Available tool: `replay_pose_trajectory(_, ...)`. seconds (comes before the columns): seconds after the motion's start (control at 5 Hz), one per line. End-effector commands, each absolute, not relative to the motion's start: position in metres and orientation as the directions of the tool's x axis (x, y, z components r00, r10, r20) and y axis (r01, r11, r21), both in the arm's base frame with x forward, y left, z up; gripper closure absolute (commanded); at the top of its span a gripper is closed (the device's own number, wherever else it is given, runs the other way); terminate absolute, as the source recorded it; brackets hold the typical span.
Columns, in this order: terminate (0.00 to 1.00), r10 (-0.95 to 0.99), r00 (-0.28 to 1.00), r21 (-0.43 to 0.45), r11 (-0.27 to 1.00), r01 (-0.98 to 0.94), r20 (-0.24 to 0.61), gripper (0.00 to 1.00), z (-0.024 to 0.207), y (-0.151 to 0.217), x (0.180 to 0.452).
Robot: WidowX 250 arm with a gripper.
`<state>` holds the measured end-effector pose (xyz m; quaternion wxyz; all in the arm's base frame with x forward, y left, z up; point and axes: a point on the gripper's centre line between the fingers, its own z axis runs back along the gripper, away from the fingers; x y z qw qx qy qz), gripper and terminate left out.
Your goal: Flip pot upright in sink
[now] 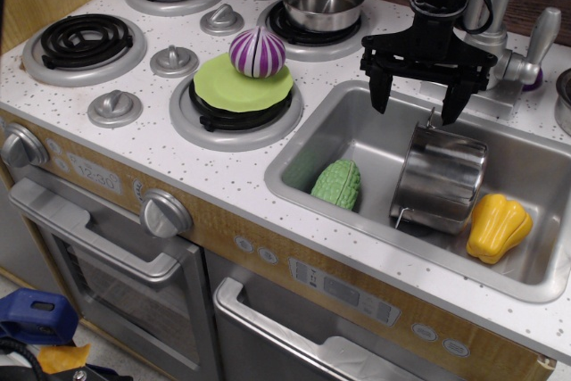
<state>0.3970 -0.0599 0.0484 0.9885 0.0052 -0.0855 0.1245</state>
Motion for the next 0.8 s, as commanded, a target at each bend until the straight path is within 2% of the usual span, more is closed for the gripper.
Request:
replay_pose_trajectory(0.0, 0.00, 0.245, 0.954, -0.011, 0.969, -0.247, 0.170, 0.00, 0.0484, -0.0599, 0.3970)
replay_pose_trajectory(0.2, 0.00, 0.287, 0.938, -0.154, 0.953, -0.260, 0.193, 0.00, 0.0512, -0.0579, 0.3962)
replay_pose_trajectory(0.4, 0.00, 0.320, 0.926, -0.257, 0.929, -0.265, 0.203, 0.00, 0.0537, -0.0587, 0.3971)
replay_pose_trajectory(0.6, 0.00, 0.345, 0.903, -0.269, 0.923, -0.277, 0.255, 0.00, 0.0494, -0.0663, 0.3974)
